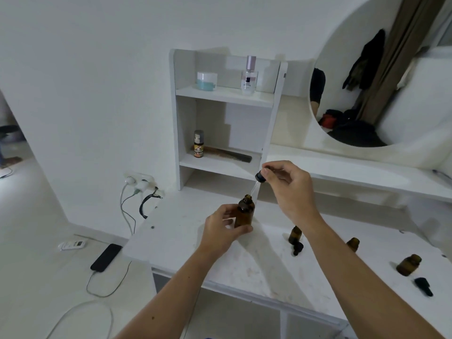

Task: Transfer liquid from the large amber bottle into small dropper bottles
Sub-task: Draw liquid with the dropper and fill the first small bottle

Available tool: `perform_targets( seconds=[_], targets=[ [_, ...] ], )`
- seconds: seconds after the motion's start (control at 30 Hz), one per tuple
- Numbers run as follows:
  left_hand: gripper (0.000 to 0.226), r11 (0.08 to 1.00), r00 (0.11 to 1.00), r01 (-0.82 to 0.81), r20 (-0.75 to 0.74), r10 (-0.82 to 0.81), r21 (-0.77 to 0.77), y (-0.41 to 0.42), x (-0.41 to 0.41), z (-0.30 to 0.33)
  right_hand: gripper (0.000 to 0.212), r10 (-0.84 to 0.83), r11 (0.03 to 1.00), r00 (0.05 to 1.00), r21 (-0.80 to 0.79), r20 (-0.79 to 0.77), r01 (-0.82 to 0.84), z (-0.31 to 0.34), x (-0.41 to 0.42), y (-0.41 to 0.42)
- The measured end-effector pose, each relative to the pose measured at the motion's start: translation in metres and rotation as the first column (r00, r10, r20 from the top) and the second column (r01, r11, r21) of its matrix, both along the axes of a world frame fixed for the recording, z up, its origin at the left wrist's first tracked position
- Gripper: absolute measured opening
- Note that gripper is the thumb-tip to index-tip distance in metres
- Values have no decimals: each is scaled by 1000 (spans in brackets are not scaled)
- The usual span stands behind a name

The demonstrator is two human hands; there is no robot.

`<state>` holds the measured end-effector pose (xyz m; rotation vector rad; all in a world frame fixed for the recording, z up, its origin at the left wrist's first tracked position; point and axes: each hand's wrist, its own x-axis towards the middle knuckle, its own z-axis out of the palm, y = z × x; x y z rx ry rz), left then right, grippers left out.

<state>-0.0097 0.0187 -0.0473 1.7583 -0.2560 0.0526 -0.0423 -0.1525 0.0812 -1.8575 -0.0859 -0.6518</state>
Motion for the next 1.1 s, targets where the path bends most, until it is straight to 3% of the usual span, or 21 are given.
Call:
perform_targets(
  seconds=[0.4,0.8,1.1],
  targets=[
    [56,1000,1000,-15,9,15,26,-2,7,-9,3,9,996,989,-89,-145,-22,-25,15,15],
    [53,1000,1000,-1,23,1,19,-2,6,-9,5,-86,988,985,-142,-148,65,-31,11,19],
    [53,999,999,-2,43,1,38,-2,6,-10,8,-28,992,986,-127,-165,7,-28,8,17]
  ],
)
